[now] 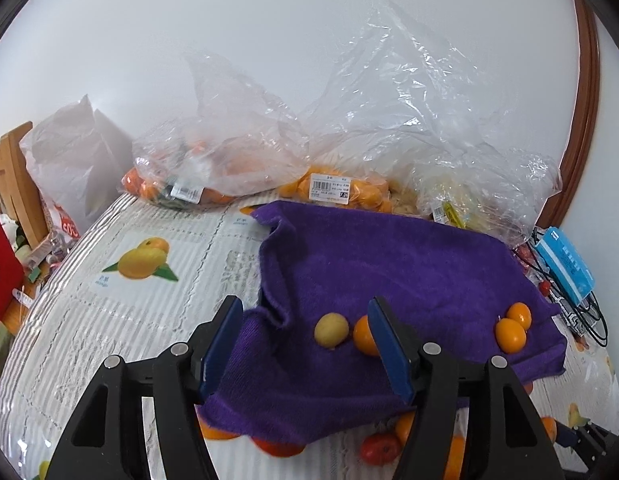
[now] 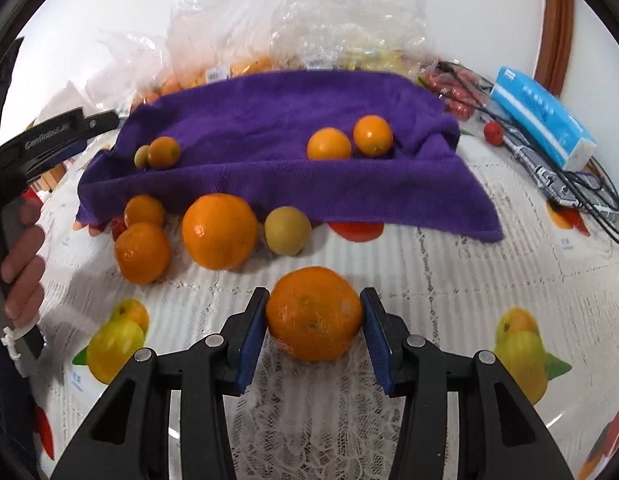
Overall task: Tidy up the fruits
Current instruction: 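Grasp a large tangerine from the table with the right gripper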
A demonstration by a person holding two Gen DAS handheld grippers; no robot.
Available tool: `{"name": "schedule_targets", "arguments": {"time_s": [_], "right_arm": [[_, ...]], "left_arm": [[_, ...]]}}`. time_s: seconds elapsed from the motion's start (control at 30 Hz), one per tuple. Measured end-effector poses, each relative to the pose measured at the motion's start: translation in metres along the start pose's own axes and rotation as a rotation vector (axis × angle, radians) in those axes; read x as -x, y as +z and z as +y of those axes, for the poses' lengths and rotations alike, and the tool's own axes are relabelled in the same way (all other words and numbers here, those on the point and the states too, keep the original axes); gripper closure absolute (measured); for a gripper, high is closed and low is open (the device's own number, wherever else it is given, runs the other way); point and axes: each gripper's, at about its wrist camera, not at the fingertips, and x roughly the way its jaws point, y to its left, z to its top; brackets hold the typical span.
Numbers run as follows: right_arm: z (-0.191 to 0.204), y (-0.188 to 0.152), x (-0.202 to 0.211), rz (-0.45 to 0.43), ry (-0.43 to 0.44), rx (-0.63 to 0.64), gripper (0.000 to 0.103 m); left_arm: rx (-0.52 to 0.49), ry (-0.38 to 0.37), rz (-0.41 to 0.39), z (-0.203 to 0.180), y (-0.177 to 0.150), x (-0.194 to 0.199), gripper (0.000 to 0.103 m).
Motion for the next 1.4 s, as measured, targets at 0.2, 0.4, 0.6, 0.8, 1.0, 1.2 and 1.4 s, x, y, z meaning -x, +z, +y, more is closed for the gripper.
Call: {"name": "schedule_targets", "arguments": {"time_s": [0.2,0.4,0.6,0.8,1.0,1.2,1.4], "right_arm": [[-0.003,-0.004,0.006,-0.018,-0.011,-0.025,0.060],[-0.009,-0.018,0.016,-0.020,-0.030,-0.025,0.060],[-0.012,-0.028,0.022,-0.019,-0.037,-0.011,0.059],[-0.013,-0.027,0.021,-0.016,-0.039,-0.013,0.059],[-0.014,-0.027,0.021,-0.016,-0.029,-0.022,0.059],[-0.013,-0.027,0.021,-0.016,-0.027,-0.023,0.058],[-0.016,-0.027,0.021,-0.021,0.000,-0.042,0.057]], "left_arm": [[-0.018,-0.024,0.016,0.005,-0.011,0.008,0.040],[-0.094,-0.061,0.027,0.000,-0.030,0.020,0.040],[-0.153,-0.152,0.058,-0.006,-0.047,0.030,0.040],[-0.201,-0.178,0.063,-0.013,-0.060,0.038,0.040],[-0.231,-0.178,0.185,-0.019,-0.066,0.019,0.043],[-0.318,-0.129,0.251,-0.036,-0.071,0.007,0.053],[-0.400,-0.115,0.241,-0.052,-0.069,0.003,0.059]]}}
